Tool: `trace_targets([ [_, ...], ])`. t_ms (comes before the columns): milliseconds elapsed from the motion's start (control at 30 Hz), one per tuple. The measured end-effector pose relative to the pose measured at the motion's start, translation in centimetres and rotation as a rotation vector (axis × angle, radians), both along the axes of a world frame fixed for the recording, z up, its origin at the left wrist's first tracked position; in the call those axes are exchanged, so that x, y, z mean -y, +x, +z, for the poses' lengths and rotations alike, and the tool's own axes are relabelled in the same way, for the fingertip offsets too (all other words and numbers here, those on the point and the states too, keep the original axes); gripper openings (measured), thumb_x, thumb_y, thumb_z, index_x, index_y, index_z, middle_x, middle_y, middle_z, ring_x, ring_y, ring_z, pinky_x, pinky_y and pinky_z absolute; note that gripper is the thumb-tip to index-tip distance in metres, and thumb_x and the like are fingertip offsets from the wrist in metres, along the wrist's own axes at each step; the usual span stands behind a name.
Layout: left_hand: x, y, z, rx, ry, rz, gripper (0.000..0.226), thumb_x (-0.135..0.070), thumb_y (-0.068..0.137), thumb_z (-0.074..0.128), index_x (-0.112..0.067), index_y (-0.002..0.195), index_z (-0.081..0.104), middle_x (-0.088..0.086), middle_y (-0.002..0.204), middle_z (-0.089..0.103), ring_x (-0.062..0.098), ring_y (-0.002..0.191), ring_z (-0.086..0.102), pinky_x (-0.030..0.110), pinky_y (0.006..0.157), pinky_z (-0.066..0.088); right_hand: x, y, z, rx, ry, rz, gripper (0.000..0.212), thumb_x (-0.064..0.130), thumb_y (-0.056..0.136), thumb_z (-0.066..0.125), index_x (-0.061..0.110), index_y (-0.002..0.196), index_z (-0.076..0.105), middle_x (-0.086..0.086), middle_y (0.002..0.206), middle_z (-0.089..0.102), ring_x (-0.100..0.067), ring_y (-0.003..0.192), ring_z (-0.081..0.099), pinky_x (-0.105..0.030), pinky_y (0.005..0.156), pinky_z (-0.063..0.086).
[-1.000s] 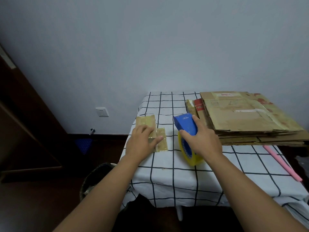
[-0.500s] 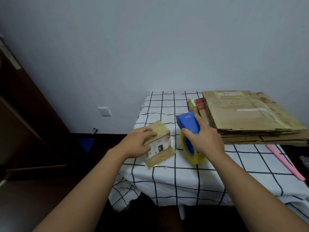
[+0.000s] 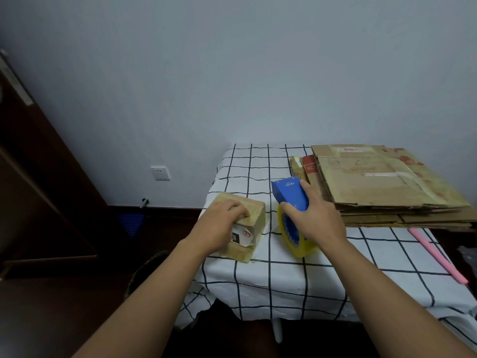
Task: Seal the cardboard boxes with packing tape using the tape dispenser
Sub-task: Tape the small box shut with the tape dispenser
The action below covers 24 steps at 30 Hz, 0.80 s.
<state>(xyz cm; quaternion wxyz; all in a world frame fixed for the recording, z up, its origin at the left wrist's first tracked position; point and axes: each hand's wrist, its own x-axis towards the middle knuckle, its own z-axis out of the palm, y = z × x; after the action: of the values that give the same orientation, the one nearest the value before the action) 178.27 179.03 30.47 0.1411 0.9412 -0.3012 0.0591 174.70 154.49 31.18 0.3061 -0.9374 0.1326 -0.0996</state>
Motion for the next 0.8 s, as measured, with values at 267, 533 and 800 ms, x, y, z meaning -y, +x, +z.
trace_targets([
  [267, 2.3, -1.3, -0.3, -0.046, -0.102, 0.108, 0.029, -0.046, 0.087, 0.046, -0.02, 0.096, 0.053, -0.006, 0.103, 0.056, 0.017, 0.101, 0.049, 0.036, 0.083, 0.045, 0.4, -0.8, 0.7, -0.01, -0.009, 0.085, 0.081, 0.072, 0.08, 0.055, 0.05, 0.15, 0.02, 0.006, 0.104, 0.054, -0.021, 0.089, 0.057, -0.037, 0.068, 0.052],
  [533, 3.8, -0.6, 2.4, -0.395, -0.423, 0.241, 0.049, -0.054, 0.102, 0.019, -0.025, 0.113, 0.056, -0.008, 0.111, 0.06, 0.017, 0.106, 0.055, 0.037, 0.09, 0.044, 2.6, -3.7, 1.9, -0.043, -0.082, 0.351, 0.091, 0.078, 0.068, 0.056, 0.058, 0.145, 0.013, 0.014, 0.11, 0.052, -0.013, 0.088, 0.057, -0.026, 0.062, 0.043],
  [800, 4.0, -0.2, 3.7, -0.787, -0.593, 0.197, 0.054, -0.07, 0.093, 0.039, -0.033, 0.116, 0.07, -0.009, 0.123, 0.067, 0.015, 0.12, 0.056, 0.039, 0.107, 0.041, 2.0, -3.5, 3.4, -0.022, -0.207, 0.502, 0.057, 0.069, 0.071, 0.068, 0.044, 0.115, 0.041, 0.021, 0.091, 0.053, -0.001, 0.078, 0.056, -0.026, 0.06, 0.045],
])
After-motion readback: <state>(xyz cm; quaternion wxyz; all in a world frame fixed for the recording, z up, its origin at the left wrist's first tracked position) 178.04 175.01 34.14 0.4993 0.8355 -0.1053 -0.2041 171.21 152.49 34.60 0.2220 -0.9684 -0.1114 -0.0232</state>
